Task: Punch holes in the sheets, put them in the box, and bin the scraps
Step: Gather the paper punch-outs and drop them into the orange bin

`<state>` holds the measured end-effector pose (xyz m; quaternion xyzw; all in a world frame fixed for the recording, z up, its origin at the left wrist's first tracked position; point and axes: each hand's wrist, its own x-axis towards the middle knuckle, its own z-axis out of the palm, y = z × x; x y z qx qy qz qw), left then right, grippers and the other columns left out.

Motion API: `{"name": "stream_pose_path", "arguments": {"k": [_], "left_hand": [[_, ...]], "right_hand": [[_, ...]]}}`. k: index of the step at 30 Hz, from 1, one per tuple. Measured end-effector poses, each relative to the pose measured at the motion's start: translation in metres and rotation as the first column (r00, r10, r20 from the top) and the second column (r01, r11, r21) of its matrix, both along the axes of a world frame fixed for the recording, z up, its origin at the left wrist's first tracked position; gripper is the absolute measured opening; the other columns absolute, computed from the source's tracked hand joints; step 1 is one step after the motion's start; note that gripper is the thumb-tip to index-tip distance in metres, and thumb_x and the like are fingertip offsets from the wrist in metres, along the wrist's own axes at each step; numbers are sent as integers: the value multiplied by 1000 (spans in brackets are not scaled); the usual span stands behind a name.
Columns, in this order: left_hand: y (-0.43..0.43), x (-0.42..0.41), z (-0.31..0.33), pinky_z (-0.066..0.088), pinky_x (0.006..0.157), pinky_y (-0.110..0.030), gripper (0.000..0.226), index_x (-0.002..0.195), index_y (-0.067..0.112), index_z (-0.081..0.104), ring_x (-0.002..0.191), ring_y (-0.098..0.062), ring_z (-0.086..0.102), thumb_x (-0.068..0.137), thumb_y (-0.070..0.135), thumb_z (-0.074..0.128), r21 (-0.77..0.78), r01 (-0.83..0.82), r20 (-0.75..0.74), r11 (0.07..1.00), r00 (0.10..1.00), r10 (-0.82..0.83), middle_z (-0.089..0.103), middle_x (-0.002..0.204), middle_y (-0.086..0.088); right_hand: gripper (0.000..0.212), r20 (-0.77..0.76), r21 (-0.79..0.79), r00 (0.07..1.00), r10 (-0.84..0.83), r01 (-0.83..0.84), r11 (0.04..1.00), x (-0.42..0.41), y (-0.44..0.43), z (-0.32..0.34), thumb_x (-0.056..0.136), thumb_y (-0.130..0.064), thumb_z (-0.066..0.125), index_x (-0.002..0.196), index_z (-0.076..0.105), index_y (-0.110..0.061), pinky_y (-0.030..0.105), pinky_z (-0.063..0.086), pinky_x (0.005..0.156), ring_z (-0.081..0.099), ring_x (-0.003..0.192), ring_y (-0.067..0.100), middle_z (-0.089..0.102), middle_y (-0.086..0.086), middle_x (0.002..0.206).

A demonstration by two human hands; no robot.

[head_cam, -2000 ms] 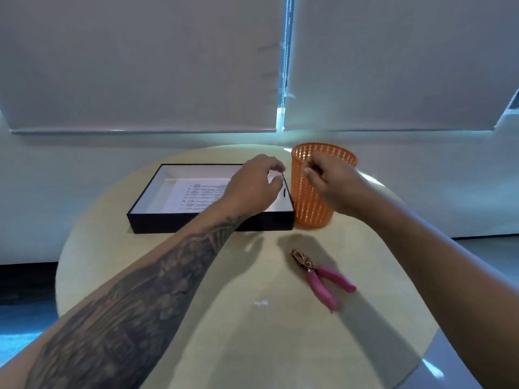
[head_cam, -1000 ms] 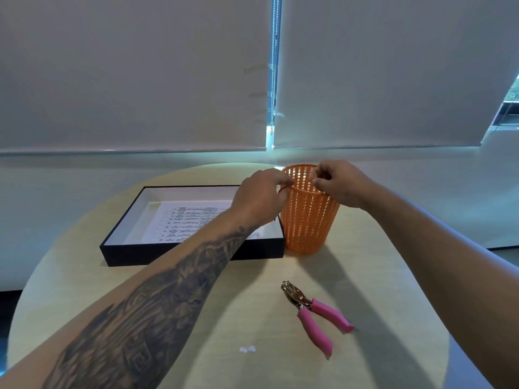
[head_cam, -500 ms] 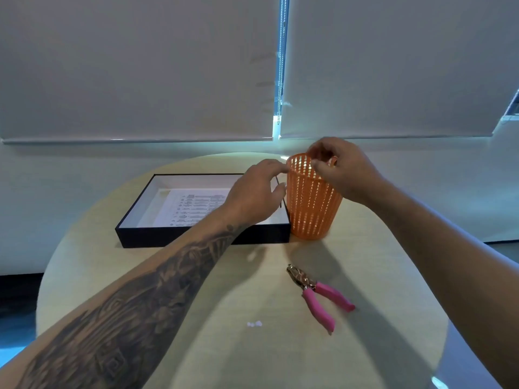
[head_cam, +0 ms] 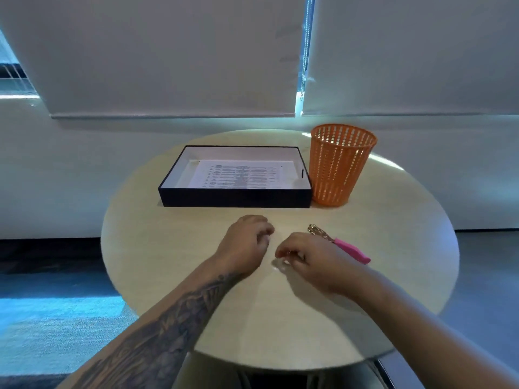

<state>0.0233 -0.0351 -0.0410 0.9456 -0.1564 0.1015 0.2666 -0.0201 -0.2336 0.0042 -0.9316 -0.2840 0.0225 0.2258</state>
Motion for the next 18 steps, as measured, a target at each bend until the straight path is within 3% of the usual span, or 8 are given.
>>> {"name": "stream_pose_path", "arguments": {"k": [5,8,12,18], "left_hand": [[-2,-6,-1,43,104,-37,26,109,16,72,118,-20,56,89,18,55,10,-7,74,1000,997,6,68,122,-1],[-1,-7,-2,43,103,-36,26,109,17,71,118,-19,56,90,19,54,23,-8,81,1000,997,6,67,123,0],[-1,-7,-3,43,103,-35,26,110,17,71,118,-19,55,90,19,54,35,-3,95,999,995,0,67,124,0],[-1,-8,-5,42,101,-30,27,110,16,72,117,-18,55,90,15,54,20,2,118,1000,993,-4,68,121,1]], "right_hand": [[43,51,-88,997,55,-51,995,-9,0,-15,94,-14,48,116,72,-41,34,47,93,50,111,6,61,-15,122],[38,56,-76,997,44,-39,996,-12,-1,-14,95,-13,50,113,74,-36,35,47,95,52,110,8,63,-13,121],[30,56,-19,998,8,-7,1000,-13,-2,-12,99,-13,53,117,72,-27,25,46,96,57,108,7,65,-11,117],[13,60,-30,998,-34,36,999,-14,-1,-11,93,-17,63,90,72,-25,30,52,83,58,89,6,62,-12,96]]}}
